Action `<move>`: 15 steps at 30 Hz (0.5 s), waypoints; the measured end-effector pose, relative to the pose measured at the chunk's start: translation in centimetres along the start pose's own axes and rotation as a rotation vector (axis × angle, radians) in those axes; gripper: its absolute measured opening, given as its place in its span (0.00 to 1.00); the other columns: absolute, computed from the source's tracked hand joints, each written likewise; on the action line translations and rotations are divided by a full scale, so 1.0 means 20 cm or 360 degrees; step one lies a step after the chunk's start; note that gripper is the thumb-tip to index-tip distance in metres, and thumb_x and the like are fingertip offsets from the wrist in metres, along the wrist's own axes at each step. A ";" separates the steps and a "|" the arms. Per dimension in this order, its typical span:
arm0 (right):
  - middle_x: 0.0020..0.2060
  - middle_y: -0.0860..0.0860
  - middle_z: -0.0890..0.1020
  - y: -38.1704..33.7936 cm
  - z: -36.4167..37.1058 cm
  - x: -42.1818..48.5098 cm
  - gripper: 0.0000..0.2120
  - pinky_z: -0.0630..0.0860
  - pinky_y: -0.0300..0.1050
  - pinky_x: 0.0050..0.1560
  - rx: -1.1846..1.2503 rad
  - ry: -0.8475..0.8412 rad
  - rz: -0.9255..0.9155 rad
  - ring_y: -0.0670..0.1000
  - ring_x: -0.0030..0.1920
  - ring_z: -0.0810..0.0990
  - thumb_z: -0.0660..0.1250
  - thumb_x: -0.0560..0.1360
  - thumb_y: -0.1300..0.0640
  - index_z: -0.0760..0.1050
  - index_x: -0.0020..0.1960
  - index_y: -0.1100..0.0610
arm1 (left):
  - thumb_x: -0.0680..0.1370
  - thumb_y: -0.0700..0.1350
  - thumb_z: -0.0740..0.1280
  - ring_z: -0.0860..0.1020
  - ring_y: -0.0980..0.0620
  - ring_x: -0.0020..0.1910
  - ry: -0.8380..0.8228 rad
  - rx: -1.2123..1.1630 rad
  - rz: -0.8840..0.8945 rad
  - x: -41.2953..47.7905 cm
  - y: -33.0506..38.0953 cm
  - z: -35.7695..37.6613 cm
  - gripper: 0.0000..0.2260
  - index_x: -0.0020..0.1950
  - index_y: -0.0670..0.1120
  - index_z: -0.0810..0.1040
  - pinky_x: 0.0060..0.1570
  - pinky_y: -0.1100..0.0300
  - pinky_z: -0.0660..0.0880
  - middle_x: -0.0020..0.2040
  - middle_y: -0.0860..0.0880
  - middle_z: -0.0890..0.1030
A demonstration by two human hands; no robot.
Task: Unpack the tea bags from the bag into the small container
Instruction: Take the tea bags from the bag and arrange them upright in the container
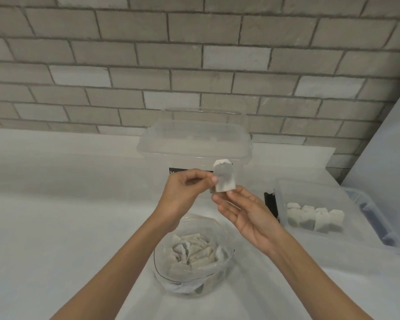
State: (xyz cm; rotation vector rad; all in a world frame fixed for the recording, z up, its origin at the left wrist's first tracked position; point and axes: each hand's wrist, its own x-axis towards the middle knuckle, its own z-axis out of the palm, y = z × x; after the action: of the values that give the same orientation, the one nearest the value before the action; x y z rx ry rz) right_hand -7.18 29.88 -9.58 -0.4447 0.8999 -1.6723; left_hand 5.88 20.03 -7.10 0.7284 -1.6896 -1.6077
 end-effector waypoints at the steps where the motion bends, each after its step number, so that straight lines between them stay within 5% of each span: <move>1: 0.49 0.59 0.84 -0.01 -0.01 0.00 0.06 0.81 0.40 0.42 -0.0107 0.0023 -0.0024 0.52 0.48 0.85 0.62 0.78 0.66 0.75 0.54 0.62 | 0.73 0.42 0.73 0.82 0.57 0.45 0.0009 0.0025 0.0016 0.01 0.01 0.01 0.04 0.45 0.43 0.84 0.50 0.67 0.74 0.43 0.49 0.85; 7: 0.43 0.54 0.82 -0.22 -0.02 -0.04 0.08 0.77 0.38 0.34 -0.1174 0.0412 -0.0589 0.47 0.36 0.82 0.66 0.76 0.66 0.78 0.49 0.54 | 0.72 0.40 0.74 0.82 0.56 0.40 -0.0007 0.0313 0.0206 0.05 0.06 0.04 0.03 0.39 0.46 0.84 0.47 0.66 0.76 0.44 0.48 0.83; 11: 0.45 0.46 0.83 -0.41 0.01 -0.09 0.08 0.76 0.38 0.43 -0.1723 0.0242 -0.0842 0.45 0.40 0.81 0.68 0.76 0.56 0.80 0.55 0.48 | 0.72 0.39 0.74 0.82 0.54 0.41 -0.0177 0.0570 0.0368 0.09 0.07 0.06 0.04 0.39 0.48 0.83 0.47 0.62 0.77 0.43 0.52 0.82; 15: 0.40 0.42 0.84 -0.53 0.02 -0.12 0.03 0.71 0.29 0.43 -0.2286 0.0072 -0.0908 0.40 0.41 0.79 0.71 0.73 0.53 0.83 0.46 0.49 | 0.72 0.40 0.74 0.81 0.52 0.45 -0.0303 0.0709 0.0486 0.12 0.10 0.15 0.05 0.40 0.51 0.84 0.53 0.52 0.78 0.44 0.53 0.82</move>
State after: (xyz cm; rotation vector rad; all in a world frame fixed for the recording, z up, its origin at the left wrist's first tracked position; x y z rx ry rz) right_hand -13.02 32.88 -0.99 -1.7354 2.0732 -1.2162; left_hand 2.28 20.13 -4.81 0.4996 -2.2138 -1.1292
